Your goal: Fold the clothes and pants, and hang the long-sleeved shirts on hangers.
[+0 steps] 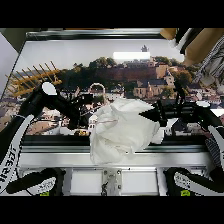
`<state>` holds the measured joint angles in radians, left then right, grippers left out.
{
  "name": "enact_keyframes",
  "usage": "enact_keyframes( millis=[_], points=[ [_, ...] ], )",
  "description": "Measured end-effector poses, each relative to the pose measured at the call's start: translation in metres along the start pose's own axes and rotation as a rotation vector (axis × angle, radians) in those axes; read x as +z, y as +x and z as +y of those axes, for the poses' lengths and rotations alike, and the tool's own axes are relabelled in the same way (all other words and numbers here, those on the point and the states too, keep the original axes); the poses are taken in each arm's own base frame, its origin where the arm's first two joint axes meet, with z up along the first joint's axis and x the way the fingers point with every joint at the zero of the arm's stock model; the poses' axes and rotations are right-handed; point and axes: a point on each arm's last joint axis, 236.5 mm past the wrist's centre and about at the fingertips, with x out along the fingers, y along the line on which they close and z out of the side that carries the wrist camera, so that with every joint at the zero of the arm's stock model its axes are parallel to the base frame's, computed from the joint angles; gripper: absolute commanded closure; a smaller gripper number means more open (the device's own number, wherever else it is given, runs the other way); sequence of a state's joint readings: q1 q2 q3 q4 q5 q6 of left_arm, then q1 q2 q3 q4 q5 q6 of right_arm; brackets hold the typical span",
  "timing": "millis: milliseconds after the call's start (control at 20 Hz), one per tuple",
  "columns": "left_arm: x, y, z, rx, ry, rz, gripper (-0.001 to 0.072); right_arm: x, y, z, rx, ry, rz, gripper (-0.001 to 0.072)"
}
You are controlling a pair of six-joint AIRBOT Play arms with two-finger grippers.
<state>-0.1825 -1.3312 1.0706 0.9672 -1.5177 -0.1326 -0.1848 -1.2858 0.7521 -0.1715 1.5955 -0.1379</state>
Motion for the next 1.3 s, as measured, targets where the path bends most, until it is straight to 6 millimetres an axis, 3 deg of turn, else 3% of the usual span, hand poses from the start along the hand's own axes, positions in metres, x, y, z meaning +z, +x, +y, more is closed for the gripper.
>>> enact_keyframes(
  millis=[450, 550, 1050, 1300],
  points=[
    [-0.002, 0.000, 0.000, 0.002, 0.001, 0.007, 0.0689, 0.000, 0.000, 0.000, -0.001, 0.003, 0.000, 0.0697],
    [-0.002, 0.000, 0.002, 0.010, 0.011, 0.007, 0.0313, 0.000, 0.000, -0.001, -0.004, 0.016, 0.000, 0.0697],
    [-0.002, -0.001, 0.003, 0.015, -0.090, 0.005, 0.0299, 0.011, 0.000, -0.009, -0.036, 0.016, -0.048, 0.0702],
    [-0.004, -0.019, 0.006, 0.072, -0.219, -0.020, 0.0299, 0.019, -0.001, -0.013, -0.054, 0.047, -0.083, 0.0703]
  ],
)
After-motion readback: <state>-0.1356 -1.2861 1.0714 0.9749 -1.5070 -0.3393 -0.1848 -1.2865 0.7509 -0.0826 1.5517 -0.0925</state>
